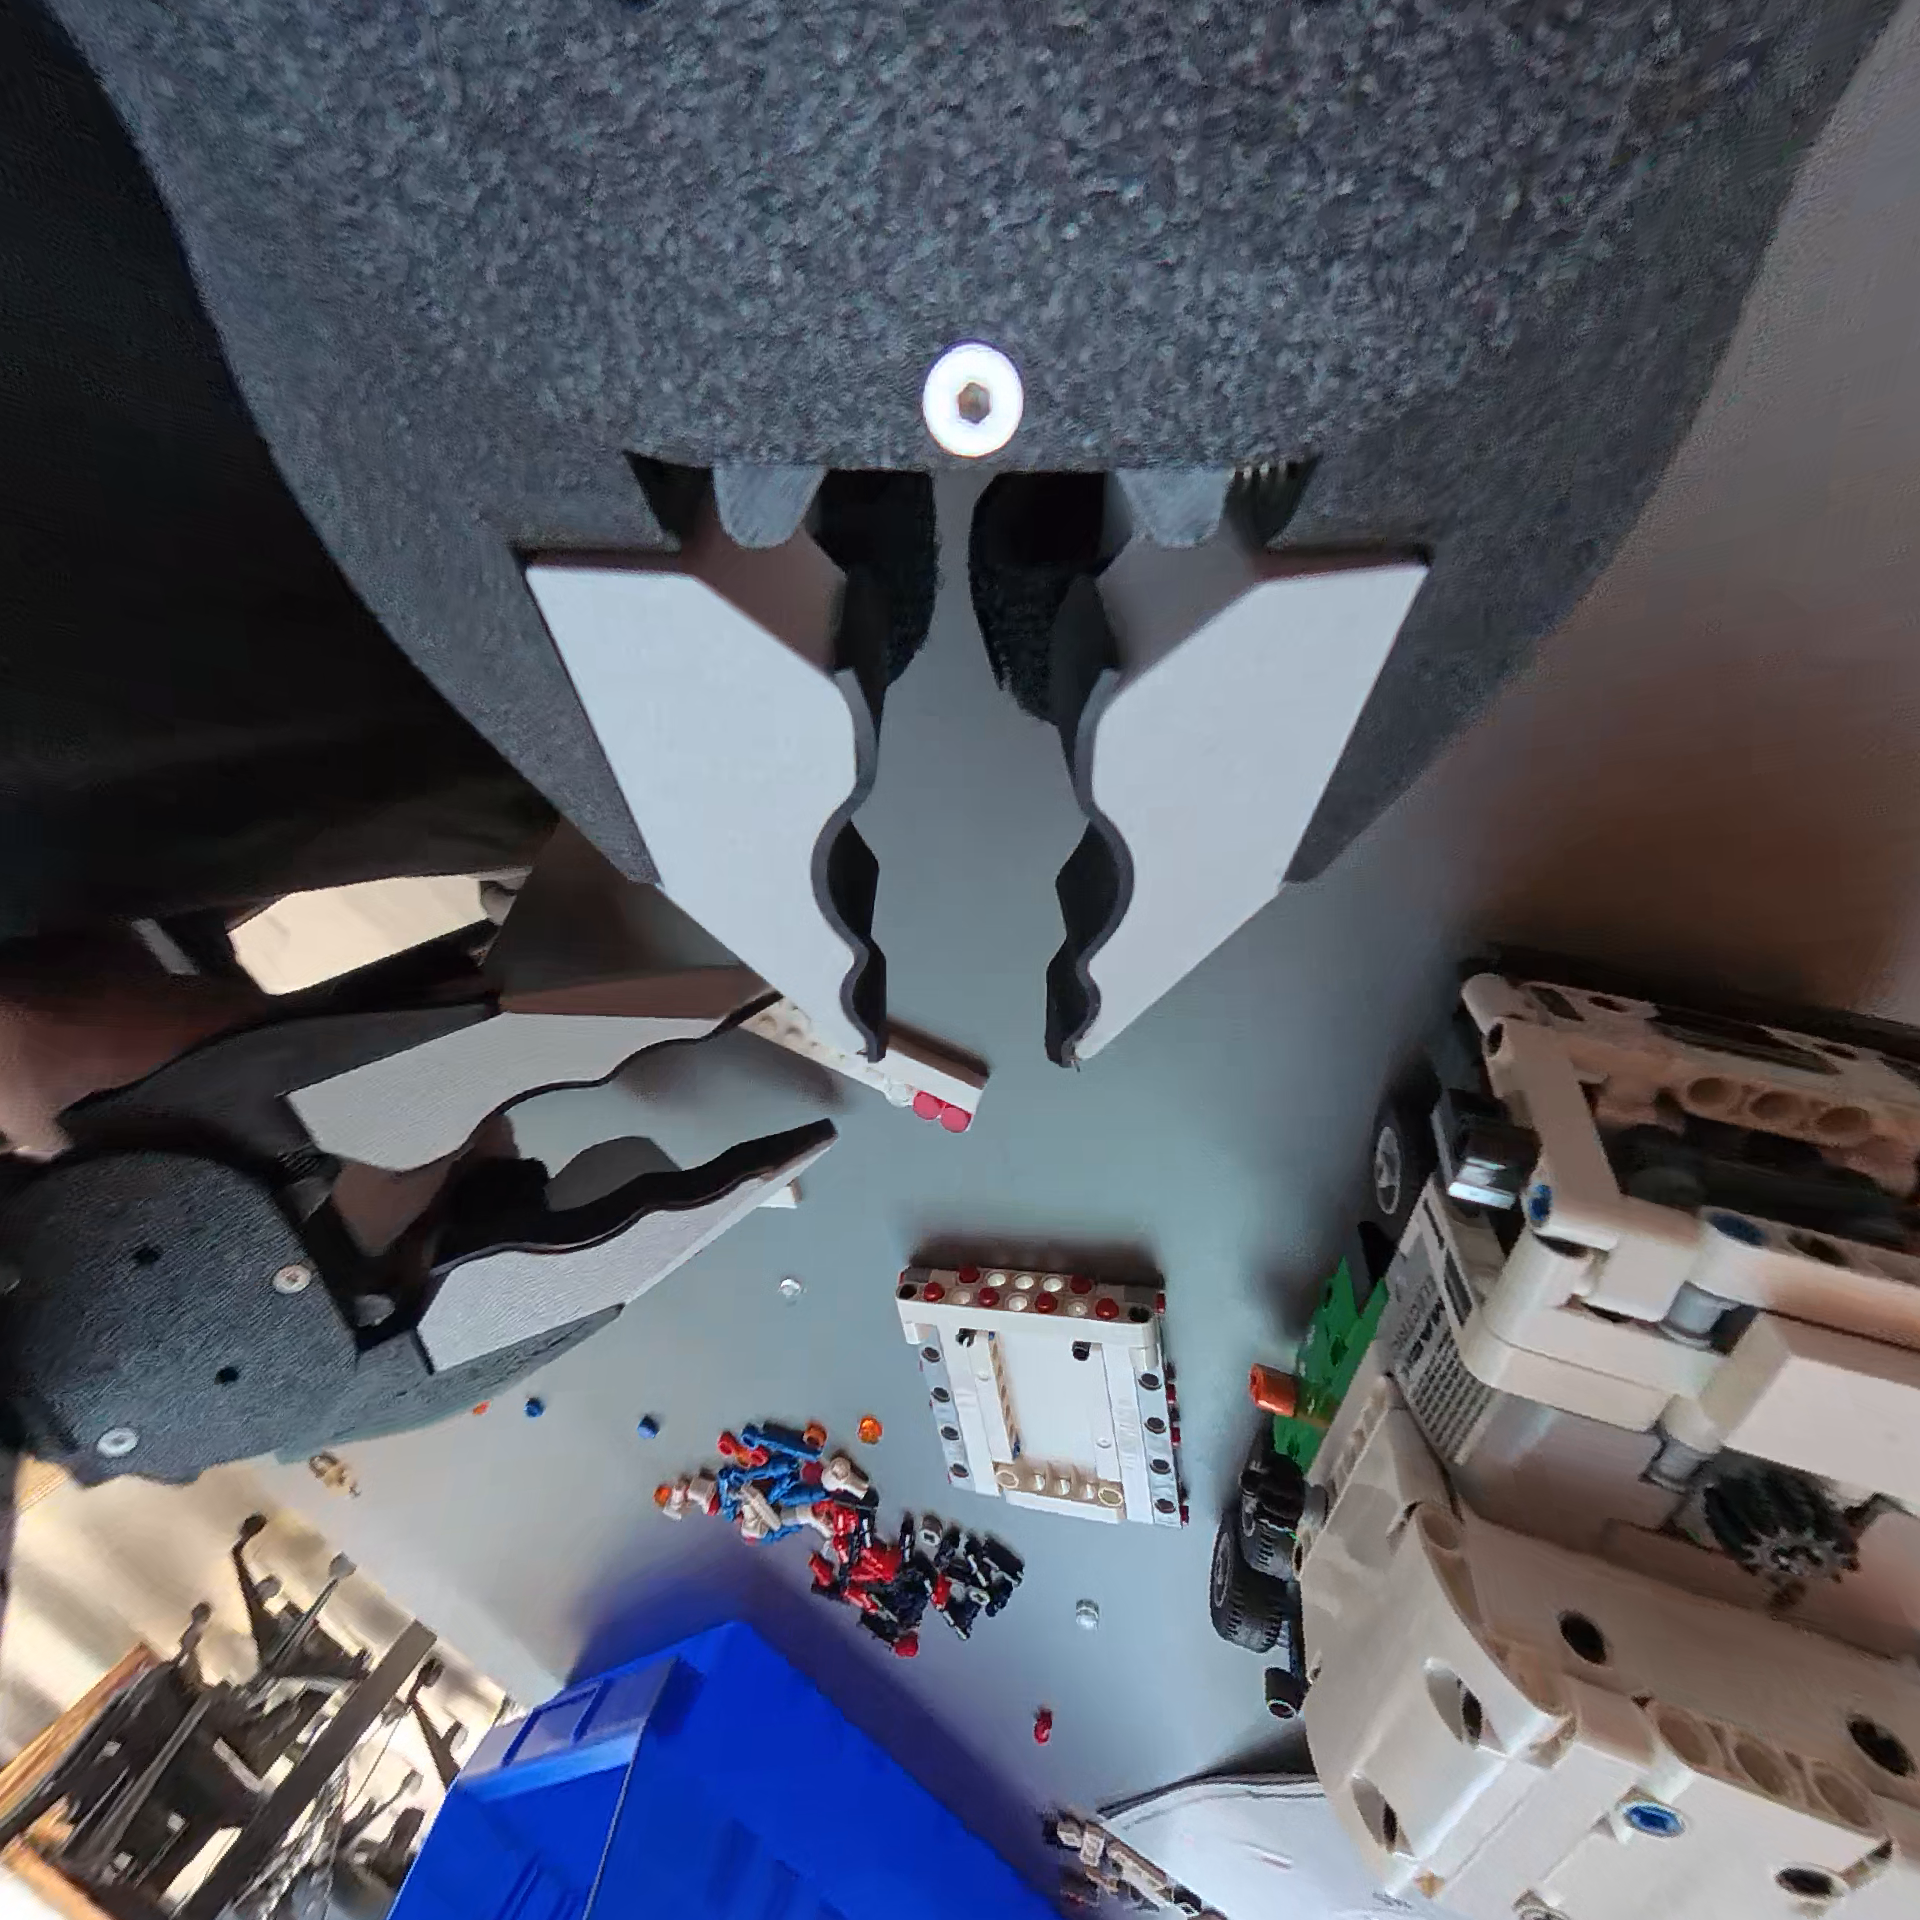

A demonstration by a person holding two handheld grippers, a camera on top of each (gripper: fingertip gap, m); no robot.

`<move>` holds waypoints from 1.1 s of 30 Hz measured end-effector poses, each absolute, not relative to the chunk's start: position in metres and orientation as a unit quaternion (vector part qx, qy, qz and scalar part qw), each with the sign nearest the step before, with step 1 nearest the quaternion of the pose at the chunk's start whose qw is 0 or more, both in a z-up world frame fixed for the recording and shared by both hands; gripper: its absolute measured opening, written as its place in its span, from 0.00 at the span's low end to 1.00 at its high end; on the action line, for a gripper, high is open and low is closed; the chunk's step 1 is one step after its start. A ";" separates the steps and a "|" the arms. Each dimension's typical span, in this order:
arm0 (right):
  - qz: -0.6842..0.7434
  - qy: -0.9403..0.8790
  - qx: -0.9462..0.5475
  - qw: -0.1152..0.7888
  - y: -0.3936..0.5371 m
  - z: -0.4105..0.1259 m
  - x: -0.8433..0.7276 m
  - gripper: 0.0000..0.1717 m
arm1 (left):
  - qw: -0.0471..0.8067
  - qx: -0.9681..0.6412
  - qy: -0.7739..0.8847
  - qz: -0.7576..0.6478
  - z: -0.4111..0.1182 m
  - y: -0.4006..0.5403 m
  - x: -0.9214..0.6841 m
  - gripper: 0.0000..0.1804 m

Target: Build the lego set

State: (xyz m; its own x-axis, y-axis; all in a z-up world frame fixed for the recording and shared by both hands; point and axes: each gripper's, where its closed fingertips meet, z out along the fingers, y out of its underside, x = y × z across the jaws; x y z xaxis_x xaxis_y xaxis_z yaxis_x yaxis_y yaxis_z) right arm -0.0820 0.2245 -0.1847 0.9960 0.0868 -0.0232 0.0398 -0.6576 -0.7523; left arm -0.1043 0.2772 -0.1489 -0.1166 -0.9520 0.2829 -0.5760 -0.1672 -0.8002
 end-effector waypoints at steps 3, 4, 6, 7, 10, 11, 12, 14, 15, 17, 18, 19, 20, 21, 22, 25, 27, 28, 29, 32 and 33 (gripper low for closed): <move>0.009 -0.031 -0.913 0.406 0.227 -0.187 -0.084 0.24 | 0.200 -0.646 0.569 -0.468 -0.144 0.269 -0.104 0.16; 0.003 -0.038 -0.918 0.395 0.225 -0.191 -0.086 0.23 | 0.195 -0.652 0.557 -0.476 -0.143 0.267 -0.105 0.16; 0.006 -0.062 -0.916 0.397 0.223 -0.190 -0.095 0.11 | 0.184 -0.658 0.535 -0.496 -0.140 0.262 -0.111 0.16; 0.007 -0.073 -0.915 0.397 0.221 -0.190 -0.099 0.10 | 0.177 -0.658 0.527 -0.508 -0.138 0.259 -0.116 0.16; 0.018 -0.113 -0.910 0.399 0.215 -0.190 -0.112 0.10 | 0.151 -0.652 0.518 -0.533 -0.135 0.242 -0.137 0.16; 0.018 -0.121 -0.908 0.400 0.215 -0.190 -0.113 0.09 | 0.148 -0.653 0.516 -0.533 -0.137 0.238 -0.145 0.16; 0.019 -0.134 -0.906 0.402 0.214 -0.190 -0.115 0.09 | 0.145 -0.655 0.516 -0.533 -0.139 0.233 -0.152 0.16; 0.008 -0.147 -0.901 0.409 0.214 -0.188 -0.115 0.09 | 0.136 -0.663 0.508 -0.533 -0.146 0.224 -0.163 0.16; 0.003 -0.154 -0.896 0.416 0.215 -0.186 -0.115 0.09 | 0.131 -0.672 0.495 -0.535 -0.149 0.221 -0.165 0.16; -0.009 -0.164 -0.886 0.433 0.216 -0.179 -0.115 0.09 | 0.116 -0.687 0.456 -0.553 -0.151 0.217 -0.165 0.16; -0.013 -0.168 -0.880 0.445 0.216 -0.174 -0.115 0.09 | 0.106 -0.693 0.432 -0.567 -0.151 0.216 -0.162 0.17; -0.017 -0.167 -0.873 0.458 0.217 -0.168 -0.115 0.09 | 0.098 -0.700 0.409 -0.577 -0.151 0.218 -0.157 0.18; -0.020 -0.164 -0.868 0.469 0.218 -0.162 -0.115 0.09 | 0.091 -0.706 0.386 -0.587 -0.150 0.220 -0.153 0.20; -0.017 -0.163 -0.866 0.473 0.218 -0.159 -0.115 0.09 | 0.082 -0.705 0.367 -0.601 -0.148 0.221 -0.148 0.20; -0.016 -0.161 -0.863 0.478 0.218 -0.156 -0.115 0.09 | 0.070 -0.706 0.352 -0.611 -0.147 0.221 -0.143 0.20; -0.015 -0.155 -0.858 0.489 0.218 -0.149 -0.114 0.09 | 0.030 -0.705 0.309 -0.638 -0.146 0.224 -0.130 0.21; -0.012 -0.154 -0.852 0.500 0.217 -0.144 -0.116 0.09 | 0.005 -0.702 0.278 -0.656 -0.146 0.227 -0.123 0.20; -0.012 -0.156 -0.848 0.507 0.216 -0.141 -0.117 0.09 | -0.006 -0.696 0.261 -0.668 -0.143 0.229 -0.119 0.20; -0.015 -0.156 -0.844 0.514 0.216 -0.138 -0.117 0.09 | -0.019 -0.690 0.247 -0.680 -0.141 0.230 -0.116 0.18; -0.011 -0.156 -0.843 0.514 0.216 -0.141 -0.119 0.09 | -0.033 -0.668 0.232 -0.706 -0.131 0.232 -0.108 0.03; -0.012 -0.151 -0.843 0.516 0.217 -0.142 -0.117 0.09 | -0.033 -0.669 0.234 -0.704 -0.131 0.232 -0.106 0.03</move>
State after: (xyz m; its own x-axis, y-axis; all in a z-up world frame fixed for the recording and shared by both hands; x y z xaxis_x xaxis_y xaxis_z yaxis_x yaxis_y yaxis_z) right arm -0.1171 0.2166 -0.1419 0.9539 0.2428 0.1763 0.2674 -0.4214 -0.8665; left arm -0.1060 0.2321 -0.1309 -0.1022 -0.2675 0.9581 -0.3592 -0.8883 -0.2863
